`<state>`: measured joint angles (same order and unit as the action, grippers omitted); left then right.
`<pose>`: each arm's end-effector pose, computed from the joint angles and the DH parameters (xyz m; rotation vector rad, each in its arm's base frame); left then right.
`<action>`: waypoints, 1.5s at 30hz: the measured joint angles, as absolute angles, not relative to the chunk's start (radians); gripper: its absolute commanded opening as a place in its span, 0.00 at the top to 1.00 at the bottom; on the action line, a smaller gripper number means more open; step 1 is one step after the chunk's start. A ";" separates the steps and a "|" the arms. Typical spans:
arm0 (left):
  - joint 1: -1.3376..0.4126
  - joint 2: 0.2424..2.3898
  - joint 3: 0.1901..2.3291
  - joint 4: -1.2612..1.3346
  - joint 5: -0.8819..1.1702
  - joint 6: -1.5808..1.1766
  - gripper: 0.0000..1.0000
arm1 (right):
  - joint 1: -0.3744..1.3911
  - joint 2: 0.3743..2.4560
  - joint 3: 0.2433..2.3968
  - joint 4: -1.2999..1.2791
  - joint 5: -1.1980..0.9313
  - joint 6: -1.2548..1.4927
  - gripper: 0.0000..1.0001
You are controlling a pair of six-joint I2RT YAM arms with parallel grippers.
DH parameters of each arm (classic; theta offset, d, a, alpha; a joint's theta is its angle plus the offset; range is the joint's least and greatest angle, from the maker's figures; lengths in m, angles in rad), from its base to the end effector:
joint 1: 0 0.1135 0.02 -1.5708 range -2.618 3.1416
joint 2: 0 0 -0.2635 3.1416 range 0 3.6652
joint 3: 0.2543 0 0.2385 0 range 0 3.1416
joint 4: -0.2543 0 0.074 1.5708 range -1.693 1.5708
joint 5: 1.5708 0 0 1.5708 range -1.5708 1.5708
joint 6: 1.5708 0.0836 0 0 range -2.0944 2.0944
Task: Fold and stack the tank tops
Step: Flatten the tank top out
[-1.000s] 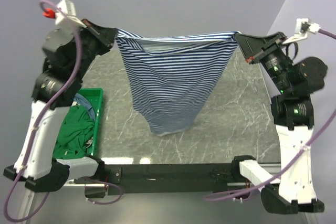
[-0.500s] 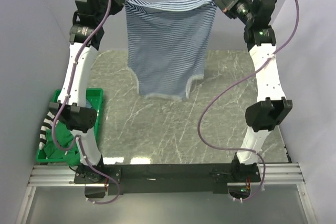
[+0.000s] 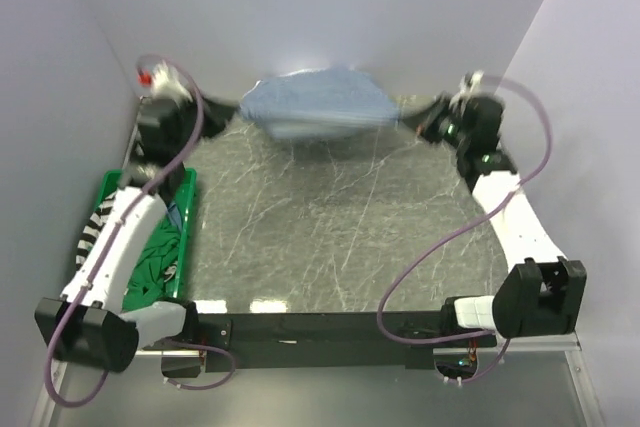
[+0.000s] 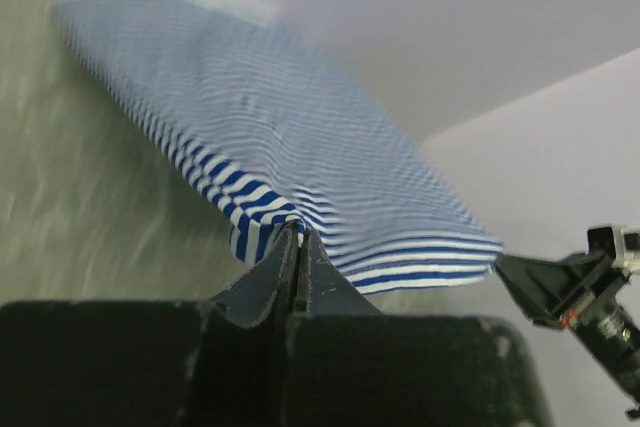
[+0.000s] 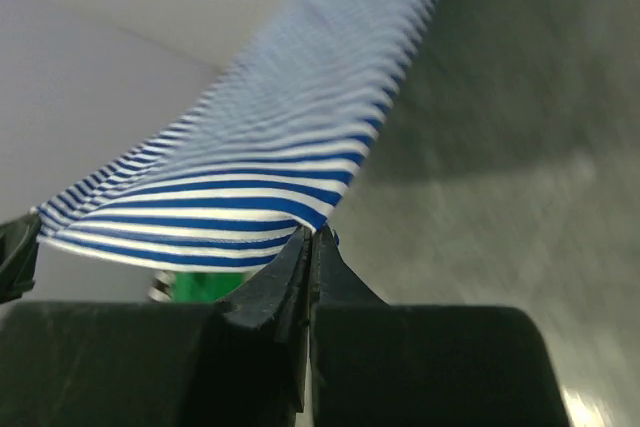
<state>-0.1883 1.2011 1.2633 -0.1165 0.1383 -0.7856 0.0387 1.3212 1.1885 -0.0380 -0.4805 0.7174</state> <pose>0.3004 -0.0690 0.4249 -0.3915 1.6489 -0.8530 0.3359 0.0517 0.3726 0.2469 1.8061 0.9616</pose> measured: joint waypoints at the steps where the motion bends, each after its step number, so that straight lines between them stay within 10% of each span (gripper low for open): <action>1: -0.194 1.164 1.149 -0.114 0.145 -0.808 0.97 | 0.039 1.301 1.087 -0.046 -0.476 0.717 0.85; 3: -0.219 1.119 0.950 -0.115 0.157 -0.839 0.73 | 0.039 1.279 0.896 -0.070 -0.453 0.713 0.58; 6: -0.280 1.041 0.678 -0.148 0.160 -0.890 0.51 | 0.039 1.241 0.675 -0.146 -0.404 0.683 0.45; 13: -0.334 0.791 0.525 -0.314 0.129 -0.965 0.44 | 0.040 1.013 0.545 -0.264 -0.283 0.638 0.35; 28: -0.359 1.427 0.847 -0.204 -0.025 -0.929 0.91 | 0.284 1.383 0.778 -0.121 -0.067 0.671 0.54; 45: -0.614 1.581 0.749 -0.110 -0.144 -1.045 0.99 | 0.276 1.517 0.693 -0.072 -0.012 0.729 0.57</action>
<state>-0.6140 1.5810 0.7494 -0.1101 -0.1440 -1.0451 0.2760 1.5173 0.6926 -0.0723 -0.0120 0.7288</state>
